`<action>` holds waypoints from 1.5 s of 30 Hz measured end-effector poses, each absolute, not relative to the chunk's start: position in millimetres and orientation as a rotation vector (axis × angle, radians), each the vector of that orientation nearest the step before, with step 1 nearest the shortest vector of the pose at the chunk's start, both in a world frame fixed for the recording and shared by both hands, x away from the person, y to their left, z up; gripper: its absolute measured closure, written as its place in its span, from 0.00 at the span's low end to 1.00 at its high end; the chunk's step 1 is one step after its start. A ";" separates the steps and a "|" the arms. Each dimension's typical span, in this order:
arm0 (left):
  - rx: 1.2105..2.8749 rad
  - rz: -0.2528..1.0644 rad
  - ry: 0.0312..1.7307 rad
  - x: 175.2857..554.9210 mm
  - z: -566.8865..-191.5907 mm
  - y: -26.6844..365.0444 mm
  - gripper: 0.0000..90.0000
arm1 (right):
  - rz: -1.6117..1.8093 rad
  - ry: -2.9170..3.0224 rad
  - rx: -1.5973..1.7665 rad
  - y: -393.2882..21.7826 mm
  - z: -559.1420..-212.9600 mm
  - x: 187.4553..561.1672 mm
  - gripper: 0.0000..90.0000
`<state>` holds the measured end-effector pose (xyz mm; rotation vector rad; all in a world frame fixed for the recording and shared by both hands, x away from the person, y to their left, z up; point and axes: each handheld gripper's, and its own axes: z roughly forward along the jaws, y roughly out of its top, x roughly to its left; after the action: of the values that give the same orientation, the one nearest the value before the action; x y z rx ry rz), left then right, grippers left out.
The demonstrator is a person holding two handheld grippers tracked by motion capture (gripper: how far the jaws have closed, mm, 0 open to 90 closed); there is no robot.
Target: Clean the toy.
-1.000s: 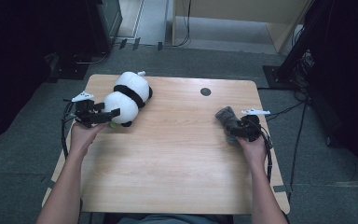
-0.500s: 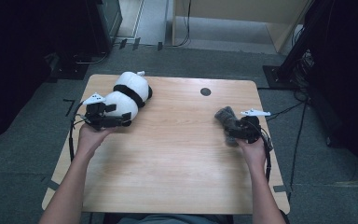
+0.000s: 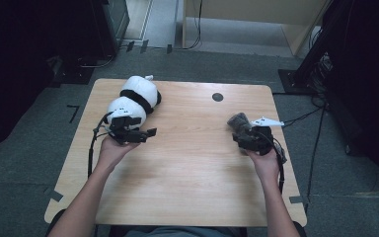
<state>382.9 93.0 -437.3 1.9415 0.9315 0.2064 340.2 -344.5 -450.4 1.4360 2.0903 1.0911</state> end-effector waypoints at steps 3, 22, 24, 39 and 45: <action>1.962 0.182 0.926 380.8 -441.9 83.1 0.16 | 1.091 2.122 1.415 -334.9 -453.6 340.7 0.45; 1.990 0.142 0.914 372.8 -472.3 48.9 0.17 | 1.140 2.296 1.279 -273.1 -483.2 339.4 0.48; 1.996 0.131 0.918 372.9 -477.0 45.7 0.17 | 1.142 2.305 1.267 -268.1 -486.5 339.9 0.48; 2.141 0.131 0.919 376.5 -506.4 32.4 0.17 | 1.091 2.368 1.283 -249.6 -512.8 344.5 0.48; 2.160 0.120 0.918 376.7 -509.2 30.6 0.17 | 1.100 2.363 1.280 -249.7 -513.5 345.1 0.47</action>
<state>376.7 30.6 -509.2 2.1599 0.9177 0.1197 345.1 -249.7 -513.5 1.2796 2.3635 1.0999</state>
